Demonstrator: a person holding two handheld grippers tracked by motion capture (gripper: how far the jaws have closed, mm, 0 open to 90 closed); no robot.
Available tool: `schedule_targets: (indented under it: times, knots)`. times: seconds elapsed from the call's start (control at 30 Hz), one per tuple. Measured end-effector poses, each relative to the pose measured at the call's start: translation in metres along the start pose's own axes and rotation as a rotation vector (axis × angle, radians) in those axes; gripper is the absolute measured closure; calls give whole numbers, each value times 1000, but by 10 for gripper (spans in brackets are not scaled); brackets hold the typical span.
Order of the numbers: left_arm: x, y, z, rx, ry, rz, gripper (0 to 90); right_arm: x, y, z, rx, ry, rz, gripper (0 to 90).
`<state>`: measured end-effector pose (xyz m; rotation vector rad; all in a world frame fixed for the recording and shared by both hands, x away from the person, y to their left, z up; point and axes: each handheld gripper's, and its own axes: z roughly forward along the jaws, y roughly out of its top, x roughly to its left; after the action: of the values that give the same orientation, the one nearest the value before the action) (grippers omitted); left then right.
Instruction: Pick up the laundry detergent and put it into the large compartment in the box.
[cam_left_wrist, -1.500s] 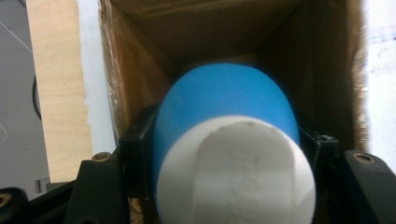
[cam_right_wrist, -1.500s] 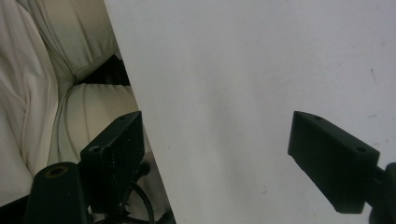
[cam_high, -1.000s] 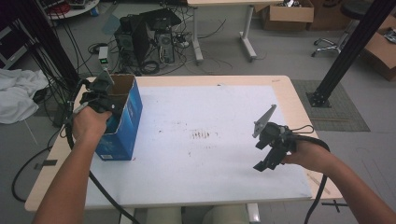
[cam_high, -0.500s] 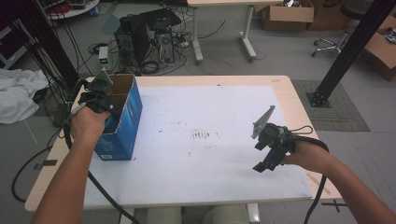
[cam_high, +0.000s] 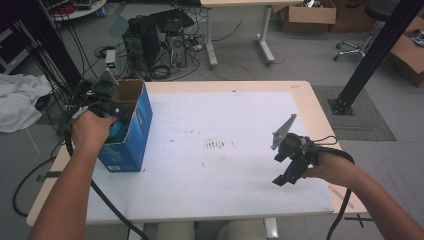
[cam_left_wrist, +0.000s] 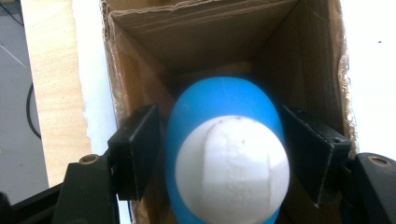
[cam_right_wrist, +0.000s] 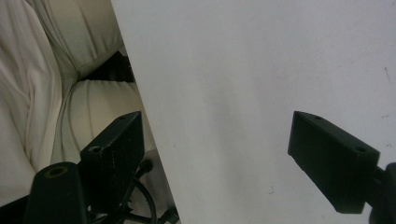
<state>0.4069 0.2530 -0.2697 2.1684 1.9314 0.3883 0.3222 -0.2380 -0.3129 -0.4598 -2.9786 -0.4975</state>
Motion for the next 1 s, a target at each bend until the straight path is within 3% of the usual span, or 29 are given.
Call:
schedule_targets:
  times: [0.6,0.77,1.0]
  knots:
    - [2,2,-24,-37,-1,11,305,2,3,-3,-7,-5,-15,187]
    - [-2,4,-33,-48,0,37,303,3,3,-4,-7,-8,-13,188]
    - [-12,13,-53,-108,-26,72,299,3,3,-5,-3,-8,-7,188]
